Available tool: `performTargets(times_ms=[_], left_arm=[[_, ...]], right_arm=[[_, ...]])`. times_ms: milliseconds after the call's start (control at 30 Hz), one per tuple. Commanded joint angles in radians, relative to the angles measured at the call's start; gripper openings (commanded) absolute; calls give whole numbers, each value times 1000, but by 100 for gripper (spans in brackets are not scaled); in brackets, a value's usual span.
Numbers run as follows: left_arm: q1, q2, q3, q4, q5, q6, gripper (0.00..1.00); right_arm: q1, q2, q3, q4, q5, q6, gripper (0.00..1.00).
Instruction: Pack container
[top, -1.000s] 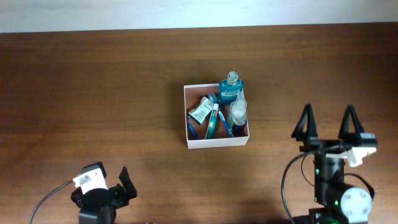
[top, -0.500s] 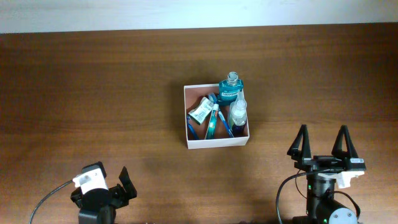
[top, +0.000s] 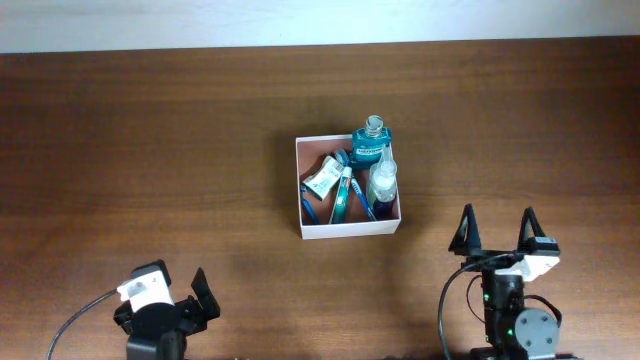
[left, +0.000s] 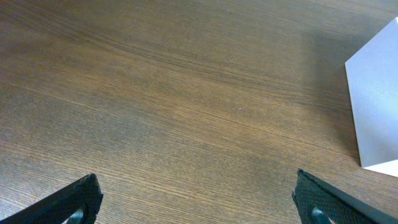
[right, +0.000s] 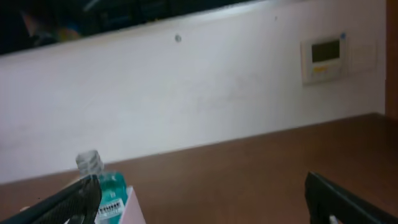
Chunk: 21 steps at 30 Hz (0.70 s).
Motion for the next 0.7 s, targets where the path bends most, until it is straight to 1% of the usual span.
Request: performTargets(times_ms=[0, 133, 267, 333, 667], left_arm=[[6, -7, -2, -2, -11, -2, 99], [6, -7, -2, -2, -11, -2, 99], [6, -7, -2, -2, -11, -2, 99], [6, -7, -2, -2, -11, -2, 99], [6, -7, -2, -2, -11, -2, 99]], right_arm=[[1, -10, -5, -58, 4, -62, 99], [1, -10, -5, -126, -4, -103, 99], [1, -10, -5, -178, -56, -204, 99], [1, -10, -5, -219, -55, -205, 99], [1, -10, -5, -220, -63, -205, 99]])
